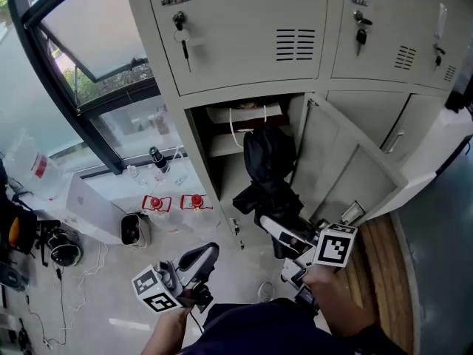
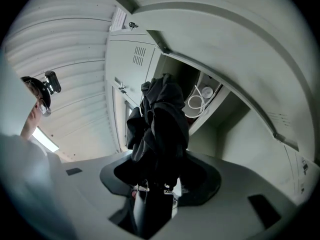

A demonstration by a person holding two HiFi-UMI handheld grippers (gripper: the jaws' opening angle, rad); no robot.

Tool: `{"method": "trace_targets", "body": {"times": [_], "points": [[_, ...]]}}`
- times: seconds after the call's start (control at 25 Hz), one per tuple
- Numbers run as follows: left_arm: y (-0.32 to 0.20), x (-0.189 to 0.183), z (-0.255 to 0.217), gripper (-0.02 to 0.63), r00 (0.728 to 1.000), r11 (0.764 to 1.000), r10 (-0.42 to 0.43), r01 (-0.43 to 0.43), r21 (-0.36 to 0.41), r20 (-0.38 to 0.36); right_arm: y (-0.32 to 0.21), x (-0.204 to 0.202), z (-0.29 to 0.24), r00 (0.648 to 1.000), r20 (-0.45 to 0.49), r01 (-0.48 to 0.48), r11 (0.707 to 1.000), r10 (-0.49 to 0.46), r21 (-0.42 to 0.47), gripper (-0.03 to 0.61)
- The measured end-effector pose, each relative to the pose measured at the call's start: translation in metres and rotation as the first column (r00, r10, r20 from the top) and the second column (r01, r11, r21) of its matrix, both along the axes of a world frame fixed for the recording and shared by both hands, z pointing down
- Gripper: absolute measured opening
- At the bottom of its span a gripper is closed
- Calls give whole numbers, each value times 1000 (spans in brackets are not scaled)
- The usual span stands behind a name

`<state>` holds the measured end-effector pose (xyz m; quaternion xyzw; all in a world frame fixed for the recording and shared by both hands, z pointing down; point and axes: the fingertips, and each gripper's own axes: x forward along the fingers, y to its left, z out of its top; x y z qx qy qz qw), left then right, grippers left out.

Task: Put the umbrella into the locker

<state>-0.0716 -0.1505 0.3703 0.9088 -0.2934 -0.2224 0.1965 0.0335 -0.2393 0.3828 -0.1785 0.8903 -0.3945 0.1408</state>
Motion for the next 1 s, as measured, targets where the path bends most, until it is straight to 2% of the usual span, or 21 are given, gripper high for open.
{"method": "trace_targets", "body": {"times": [0.24,0.4,0.72,0.84,1.0], "points": [[-24,3,3,0,1000,999,-22,22,-25,13,-33,-10,-11,1000,10,15,1000,-15,3,196],[-35,-5,1,0,1000,1000,-18,19,-22,8,-57,-17,-14,1000,-25,-10,1000,10,-9,195],[-57,-33,8,0,996,997,78,-79,-26,-45,-92,-31,-21,988,-105,-113,993,114,9,195],[-65,-48,10,0,990,991,129,-131,-25,-65,-104,-39,-25,971,-183,-149,988,156,49,195],[-72,-63,16,0,976,981,190,-193,-24,-103,-125,-47,-32,924,-325,-175,978,203,112,196]]}}
